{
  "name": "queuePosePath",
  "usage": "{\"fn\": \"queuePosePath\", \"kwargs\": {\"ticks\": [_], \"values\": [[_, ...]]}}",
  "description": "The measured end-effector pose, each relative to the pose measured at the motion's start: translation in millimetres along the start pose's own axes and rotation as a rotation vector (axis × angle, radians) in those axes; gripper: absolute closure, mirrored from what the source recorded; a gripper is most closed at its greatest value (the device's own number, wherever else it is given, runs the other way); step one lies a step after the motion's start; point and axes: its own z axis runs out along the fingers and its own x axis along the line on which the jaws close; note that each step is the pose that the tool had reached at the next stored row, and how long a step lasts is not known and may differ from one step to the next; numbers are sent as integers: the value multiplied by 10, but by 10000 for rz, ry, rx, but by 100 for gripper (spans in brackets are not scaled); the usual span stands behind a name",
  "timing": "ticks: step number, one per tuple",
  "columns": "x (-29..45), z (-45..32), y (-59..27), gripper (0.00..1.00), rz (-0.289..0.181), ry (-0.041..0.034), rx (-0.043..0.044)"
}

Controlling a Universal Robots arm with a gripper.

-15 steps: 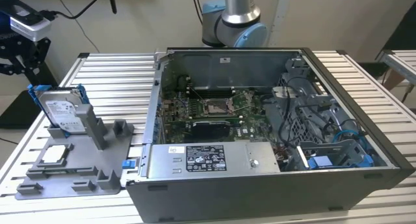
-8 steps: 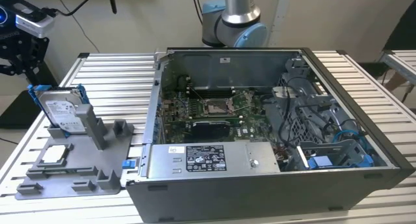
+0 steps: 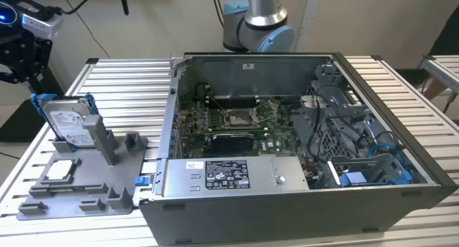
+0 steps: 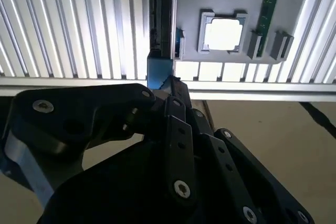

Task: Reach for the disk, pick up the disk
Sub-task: 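Pick up the disk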

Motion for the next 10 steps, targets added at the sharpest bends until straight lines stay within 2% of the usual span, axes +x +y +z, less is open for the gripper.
{"fn": "queuePosePath", "kwargs": {"ticks": [2,6,7,10], "values": [[0,1,1,100,-291,-33,73],[0,3,0,100,-771,-150,303],[0,3,-1,100,-925,-161,329],[0,7,0,100,-1470,-161,334]]}}
